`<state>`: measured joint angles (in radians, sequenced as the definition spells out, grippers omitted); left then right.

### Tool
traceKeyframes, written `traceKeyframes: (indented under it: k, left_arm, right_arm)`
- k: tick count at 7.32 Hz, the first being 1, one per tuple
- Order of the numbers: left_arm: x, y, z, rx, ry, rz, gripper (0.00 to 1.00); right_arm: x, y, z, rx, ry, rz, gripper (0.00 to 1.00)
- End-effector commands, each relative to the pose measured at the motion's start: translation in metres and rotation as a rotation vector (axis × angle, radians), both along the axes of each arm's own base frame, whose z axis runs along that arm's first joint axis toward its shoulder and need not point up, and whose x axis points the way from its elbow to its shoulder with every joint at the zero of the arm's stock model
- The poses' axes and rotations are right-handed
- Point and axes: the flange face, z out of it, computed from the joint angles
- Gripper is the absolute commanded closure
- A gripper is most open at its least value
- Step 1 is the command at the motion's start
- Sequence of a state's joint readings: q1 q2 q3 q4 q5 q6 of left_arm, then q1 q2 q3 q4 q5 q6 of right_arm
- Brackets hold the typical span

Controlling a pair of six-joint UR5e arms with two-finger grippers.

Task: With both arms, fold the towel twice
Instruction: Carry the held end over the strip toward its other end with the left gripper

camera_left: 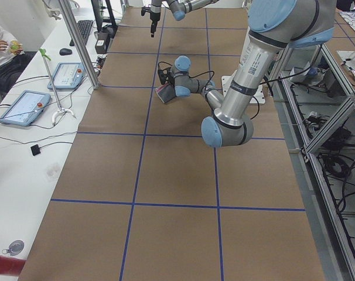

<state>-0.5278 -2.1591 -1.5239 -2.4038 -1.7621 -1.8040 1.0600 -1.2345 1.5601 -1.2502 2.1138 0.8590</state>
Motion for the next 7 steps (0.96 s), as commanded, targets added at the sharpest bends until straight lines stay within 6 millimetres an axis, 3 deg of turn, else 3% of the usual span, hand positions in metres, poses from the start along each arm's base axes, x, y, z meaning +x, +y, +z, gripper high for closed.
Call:
traceKeyframes:
  k: [1, 3, 5, 7]
  left_arm:
    - [0.008, -0.006, -0.020, -0.004, -0.012, -0.010, 1.00]
    - [0.017, -0.007, -0.036, -0.012, -0.037, -0.028, 1.00]
    - [0.026, -0.001, -0.032, -0.012, -0.051, -0.038, 1.00]
    - [0.039, -0.008, -0.038, -0.016, -0.059, -0.039, 1.00]
  right_arm:
    - [0.000, 0.000, -0.001, 0.002, 0.000, 0.001, 0.00]
    - [0.000, 0.000, -0.001, 0.002, 0.001, 0.001, 0.00]
    - [0.000, -0.001, -0.002, 0.003, 0.000, 0.001, 0.00]
    - [0.000, -0.001, -0.002, 0.004, -0.002, 0.000, 0.00]
